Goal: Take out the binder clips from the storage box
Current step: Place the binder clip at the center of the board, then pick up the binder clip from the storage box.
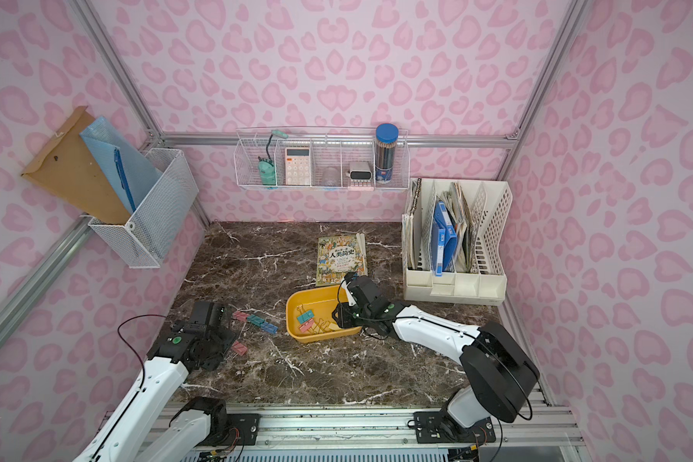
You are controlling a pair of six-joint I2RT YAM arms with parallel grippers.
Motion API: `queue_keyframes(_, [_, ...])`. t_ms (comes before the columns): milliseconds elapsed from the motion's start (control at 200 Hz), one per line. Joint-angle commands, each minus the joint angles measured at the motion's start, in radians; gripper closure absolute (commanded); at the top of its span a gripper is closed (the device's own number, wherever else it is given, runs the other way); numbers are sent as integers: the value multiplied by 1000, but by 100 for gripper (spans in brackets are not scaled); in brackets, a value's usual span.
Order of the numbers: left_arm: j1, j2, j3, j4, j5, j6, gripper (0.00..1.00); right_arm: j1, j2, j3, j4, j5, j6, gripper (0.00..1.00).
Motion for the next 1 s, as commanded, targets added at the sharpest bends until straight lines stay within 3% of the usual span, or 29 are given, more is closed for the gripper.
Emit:
queue_keyframes(0, [-5, 19, 45, 101, 149, 151, 38, 1, 38, 56, -110, 50, -103, 58])
queue_keyframes(125, [-71, 116, 93, 232, 252, 247, 37, 3, 108, 117, -144, -14, -204, 58])
queue_keyframes(355, [-244, 301, 220, 268, 218, 295, 34, 4, 224, 251, -276, 13, -323, 63])
queue_keyframes(785, [-257, 362, 228, 305, 240, 286, 34, 10, 283, 350, -432, 28, -457, 68])
queue_keyframes(995, [-257, 367, 222, 302, 235, 280, 34, 11, 301, 383, -463, 30, -485, 82])
